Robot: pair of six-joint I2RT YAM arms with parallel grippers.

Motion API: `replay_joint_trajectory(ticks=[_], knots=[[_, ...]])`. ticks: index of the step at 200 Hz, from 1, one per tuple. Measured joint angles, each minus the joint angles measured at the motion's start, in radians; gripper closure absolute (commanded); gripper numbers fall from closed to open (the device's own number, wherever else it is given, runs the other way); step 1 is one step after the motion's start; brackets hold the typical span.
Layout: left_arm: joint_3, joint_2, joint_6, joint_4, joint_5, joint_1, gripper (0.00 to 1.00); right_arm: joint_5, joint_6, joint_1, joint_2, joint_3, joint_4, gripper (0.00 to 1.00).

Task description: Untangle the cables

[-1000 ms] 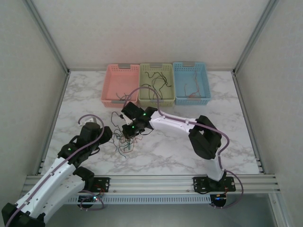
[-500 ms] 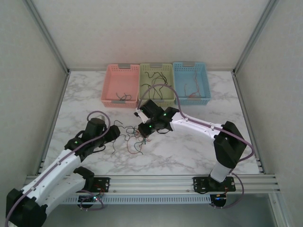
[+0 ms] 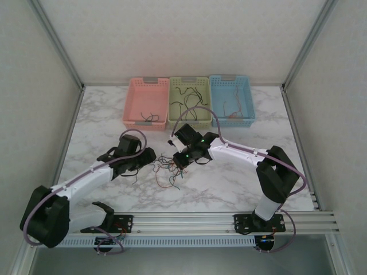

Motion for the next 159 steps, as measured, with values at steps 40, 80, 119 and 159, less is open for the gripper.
replay_joint_trajectory(ticks=[40, 80, 119, 159], knots=[[0.018, 0.084, -0.027, 0.074, 0.035, 0.001, 0.32, -0.002, 0.000, 0.000, 0.000, 0.000, 0.007, 0.93], [0.018, 0.037, -0.050, 0.031, 0.008, 0.000, 0.24, -0.002, 0.001, -0.001, 0.000, -0.001, 0.007, 0.93], [0.014, -0.153, -0.093, -0.066, -0.051, 0.002, 0.21, -0.002, 0.005, -0.002, 0.000, -0.006, 0.021, 0.93], [-0.062, -0.114, -0.220, 0.007, 0.014, 0.003, 0.26, -0.002, 0.010, -0.002, 0.000, -0.006, 0.030, 0.93]])
